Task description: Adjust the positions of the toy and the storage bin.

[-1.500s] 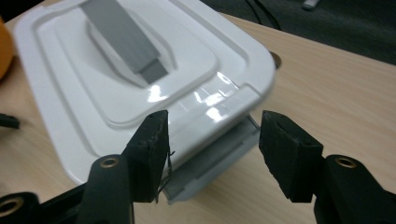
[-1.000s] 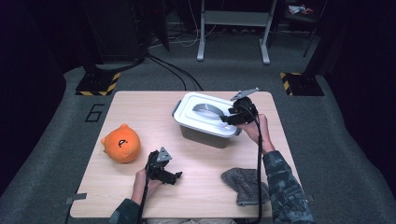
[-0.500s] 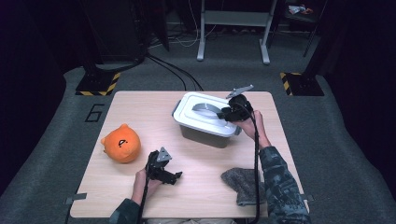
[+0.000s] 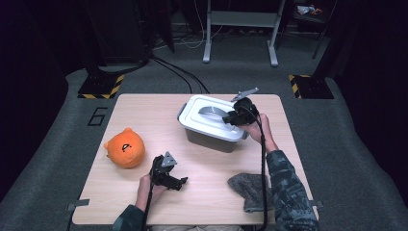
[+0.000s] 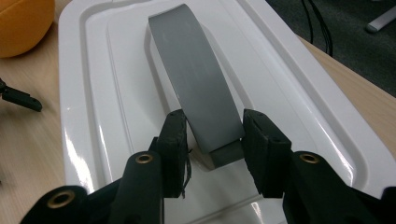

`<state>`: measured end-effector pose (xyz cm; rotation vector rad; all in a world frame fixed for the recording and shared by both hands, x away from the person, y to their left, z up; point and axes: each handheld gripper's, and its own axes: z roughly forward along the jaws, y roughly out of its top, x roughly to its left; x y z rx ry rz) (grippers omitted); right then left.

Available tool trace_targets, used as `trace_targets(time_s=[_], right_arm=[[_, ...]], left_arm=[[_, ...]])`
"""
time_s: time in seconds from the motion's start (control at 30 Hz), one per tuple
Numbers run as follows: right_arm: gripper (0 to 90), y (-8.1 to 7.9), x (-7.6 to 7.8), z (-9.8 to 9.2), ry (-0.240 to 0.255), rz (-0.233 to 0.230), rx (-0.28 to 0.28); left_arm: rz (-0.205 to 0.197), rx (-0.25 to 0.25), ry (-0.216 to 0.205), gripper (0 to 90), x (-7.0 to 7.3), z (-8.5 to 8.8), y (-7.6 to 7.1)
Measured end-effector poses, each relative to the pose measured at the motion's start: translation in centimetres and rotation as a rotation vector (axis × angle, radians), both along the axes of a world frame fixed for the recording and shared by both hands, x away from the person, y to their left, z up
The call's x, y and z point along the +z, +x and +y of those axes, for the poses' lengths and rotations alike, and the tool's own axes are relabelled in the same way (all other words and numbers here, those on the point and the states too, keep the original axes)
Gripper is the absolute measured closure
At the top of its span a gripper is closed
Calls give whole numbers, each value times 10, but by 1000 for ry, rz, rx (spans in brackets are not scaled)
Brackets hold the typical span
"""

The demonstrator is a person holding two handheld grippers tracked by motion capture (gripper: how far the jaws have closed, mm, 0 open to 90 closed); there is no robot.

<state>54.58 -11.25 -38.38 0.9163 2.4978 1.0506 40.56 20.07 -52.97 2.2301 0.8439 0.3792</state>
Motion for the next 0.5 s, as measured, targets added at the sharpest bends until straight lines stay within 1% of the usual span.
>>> trace_targets(time_s=[0.23,0.33,0.37,0.4,0.43,0.47,0.5], right_arm=[[613,-8,0,2,6,9,-32],[615,-17,1,4,-7,8,-52],[616,-18,1,4,-10,7,-54],[611,-21,2,5,-28,8,-52],[611,-21,2,5,-28,8,-52],[557,-22,4,7,-44,-3,-50],[535,-22,5,8,-47,-13,-35]], left_arm=[[0,0,0,4,0,0,0],[0,0,0,4,0,0,0],[0,0,0,4,0,0,0],[0,0,0,4,0,0,0],[0,0,0,4,0,0,0],[0,0,0,4,0,0,0],[0,0,0,4,0,0,0]])
